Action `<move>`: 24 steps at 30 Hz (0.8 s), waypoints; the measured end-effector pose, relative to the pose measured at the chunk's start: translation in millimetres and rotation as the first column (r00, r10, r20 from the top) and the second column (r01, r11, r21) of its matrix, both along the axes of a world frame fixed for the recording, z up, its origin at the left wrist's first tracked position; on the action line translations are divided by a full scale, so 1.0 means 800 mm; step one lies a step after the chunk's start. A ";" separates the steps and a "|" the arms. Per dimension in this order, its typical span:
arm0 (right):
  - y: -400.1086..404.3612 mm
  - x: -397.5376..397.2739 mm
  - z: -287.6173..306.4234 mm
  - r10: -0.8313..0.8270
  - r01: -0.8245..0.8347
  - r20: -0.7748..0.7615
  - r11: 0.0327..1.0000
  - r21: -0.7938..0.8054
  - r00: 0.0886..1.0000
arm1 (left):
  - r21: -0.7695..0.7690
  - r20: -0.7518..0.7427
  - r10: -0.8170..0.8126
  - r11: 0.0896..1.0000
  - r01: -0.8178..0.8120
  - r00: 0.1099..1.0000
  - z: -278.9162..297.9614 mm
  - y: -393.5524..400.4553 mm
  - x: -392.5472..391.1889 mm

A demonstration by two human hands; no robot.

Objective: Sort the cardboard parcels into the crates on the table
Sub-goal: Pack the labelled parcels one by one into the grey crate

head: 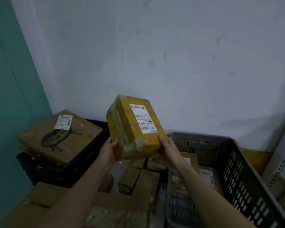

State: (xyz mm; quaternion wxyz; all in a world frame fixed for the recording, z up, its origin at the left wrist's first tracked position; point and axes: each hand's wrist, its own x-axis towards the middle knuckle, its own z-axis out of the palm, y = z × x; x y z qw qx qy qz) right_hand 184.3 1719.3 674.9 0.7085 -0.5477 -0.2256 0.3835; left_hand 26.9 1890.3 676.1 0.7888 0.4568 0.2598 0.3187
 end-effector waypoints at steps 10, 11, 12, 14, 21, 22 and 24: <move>-0.021 -0.003 0.004 -0.324 0.301 0.305 0.946 0.121 0.896 | 0.306 -0.279 -0.105 0.932 0.192 0.955 0.053 -0.054 0.034; -0.023 -0.001 0.004 -0.327 0.301 0.335 0.945 0.130 0.884 | 0.330 -0.283 -0.072 0.929 0.167 0.956 0.055 -0.058 0.040; -0.026 0.000 0.004 -0.329 0.298 0.359 0.944 0.140 0.873 | 0.384 -0.284 0.022 0.919 0.093 0.959 0.058 -0.062 0.044; -0.034 0.007 0.005 -0.324 0.288 0.407 0.946 0.149 0.854 | 0.639 -0.278 0.297 0.767 -0.055 0.913 0.067 -0.064 0.045; -0.062 0.053 0.041 0.019 0.131 0.856 0.986 -0.101 0.516 | 0.663 -0.303 0.609 -0.418 0.622 0.733 0.131 -0.024 0.053; -0.061 0.054 0.051 0.091 0.093 0.896 0.985 -0.145 0.435 | 0.594 -0.376 0.603 -0.426 0.682 0.704 0.136 -0.024 0.058; -0.055 0.053 0.073 0.162 0.048 0.936 0.981 -0.186 0.313 | 0.571 -0.547 0.540 -0.318 0.757 0.640 0.138 -0.024 0.063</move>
